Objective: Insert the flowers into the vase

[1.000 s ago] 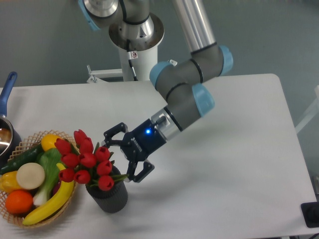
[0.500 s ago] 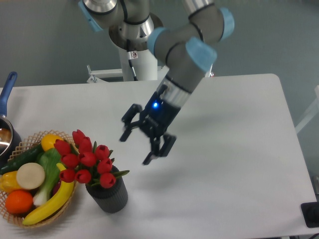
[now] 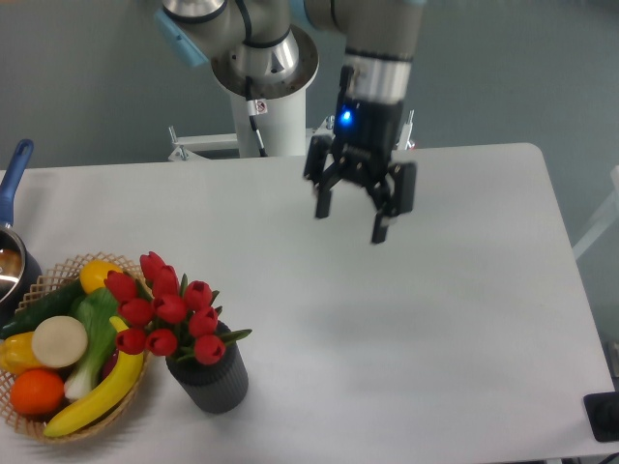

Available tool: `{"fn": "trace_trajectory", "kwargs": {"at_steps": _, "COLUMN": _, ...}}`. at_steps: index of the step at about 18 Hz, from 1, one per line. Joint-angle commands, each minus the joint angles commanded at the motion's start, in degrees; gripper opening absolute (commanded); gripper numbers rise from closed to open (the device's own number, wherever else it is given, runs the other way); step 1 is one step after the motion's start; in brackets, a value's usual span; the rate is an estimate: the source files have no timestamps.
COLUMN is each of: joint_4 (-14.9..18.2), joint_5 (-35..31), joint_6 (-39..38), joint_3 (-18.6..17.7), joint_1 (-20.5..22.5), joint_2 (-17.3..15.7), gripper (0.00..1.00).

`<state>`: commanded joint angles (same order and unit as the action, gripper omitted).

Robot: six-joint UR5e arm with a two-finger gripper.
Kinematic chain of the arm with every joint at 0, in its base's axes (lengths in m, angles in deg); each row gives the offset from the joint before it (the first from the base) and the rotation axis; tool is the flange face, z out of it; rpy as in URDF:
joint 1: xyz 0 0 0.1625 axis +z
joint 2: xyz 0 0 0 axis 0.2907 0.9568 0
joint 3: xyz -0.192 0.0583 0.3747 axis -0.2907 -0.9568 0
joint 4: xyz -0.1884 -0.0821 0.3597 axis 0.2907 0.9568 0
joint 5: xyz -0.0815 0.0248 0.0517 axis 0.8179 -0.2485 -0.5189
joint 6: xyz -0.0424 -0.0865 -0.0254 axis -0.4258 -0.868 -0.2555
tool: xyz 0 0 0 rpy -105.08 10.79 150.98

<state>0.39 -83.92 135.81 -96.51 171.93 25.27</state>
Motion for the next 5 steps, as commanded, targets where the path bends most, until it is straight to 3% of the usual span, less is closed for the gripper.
{"fn": "trace_trajectory", "kwargs": {"at_steps": 2, "joint_4": 2.49, "joint_5": 0.0, "joint_6": 3.1, "joint_3": 0.8, "joint_1": 1.67, "joint_2": -0.44, "gripper": 1.0}}
{"fn": "trace_trajectory", "kwargs": {"at_steps": 5, "joint_4": 2.59, "joint_5": 0.09, "joint_6": 3.64, "joint_3": 0.02, "joint_1": 2.56, "joint_2": -1.49, "gripper": 1.0}}
